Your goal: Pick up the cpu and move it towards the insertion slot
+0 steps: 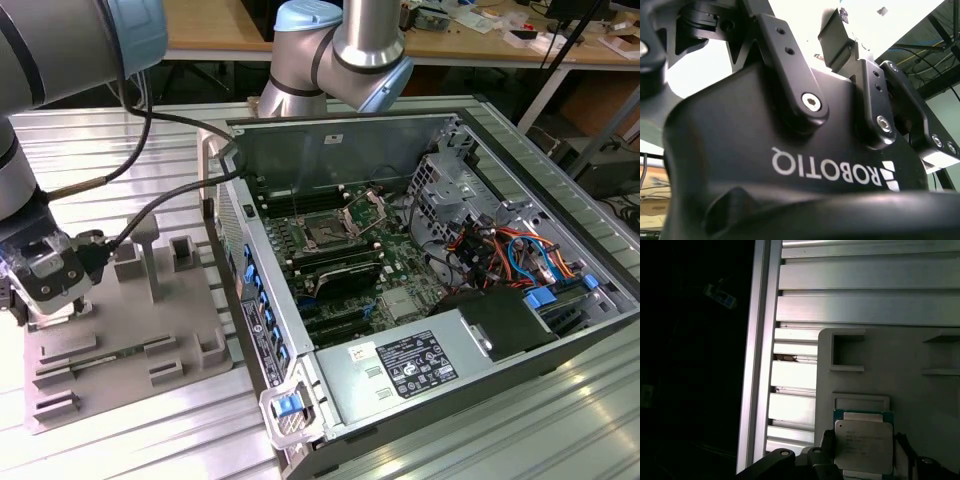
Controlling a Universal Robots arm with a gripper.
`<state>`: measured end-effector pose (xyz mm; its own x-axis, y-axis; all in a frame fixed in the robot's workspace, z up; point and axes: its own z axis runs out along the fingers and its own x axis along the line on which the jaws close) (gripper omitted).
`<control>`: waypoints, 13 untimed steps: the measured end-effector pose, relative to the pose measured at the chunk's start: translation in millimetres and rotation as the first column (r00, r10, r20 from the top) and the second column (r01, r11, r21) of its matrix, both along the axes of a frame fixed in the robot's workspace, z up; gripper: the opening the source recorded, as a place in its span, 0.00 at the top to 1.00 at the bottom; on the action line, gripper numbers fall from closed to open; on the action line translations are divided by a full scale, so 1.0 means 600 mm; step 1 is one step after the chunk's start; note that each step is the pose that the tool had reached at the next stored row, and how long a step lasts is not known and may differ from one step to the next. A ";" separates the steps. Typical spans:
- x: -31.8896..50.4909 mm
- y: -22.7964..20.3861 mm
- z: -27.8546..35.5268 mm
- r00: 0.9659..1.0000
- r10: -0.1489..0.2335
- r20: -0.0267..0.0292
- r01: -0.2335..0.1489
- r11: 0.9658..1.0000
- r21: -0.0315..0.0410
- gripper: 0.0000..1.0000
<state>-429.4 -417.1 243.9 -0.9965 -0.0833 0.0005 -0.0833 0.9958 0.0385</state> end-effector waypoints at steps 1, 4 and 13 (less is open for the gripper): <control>0.000 0.0000 0.001 1.000 0.000 0.000 0.000 1.000 0.000 0.45; 0.000 0.0000 0.007 1.000 0.000 0.000 0.000 1.000 0.000 0.45; 0.000 0.0000 0.020 1.000 0.000 0.000 0.000 1.000 0.000 0.45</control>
<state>-429.4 -417.1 255.8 -0.9965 -0.0833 0.0005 -0.0833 0.9958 0.0386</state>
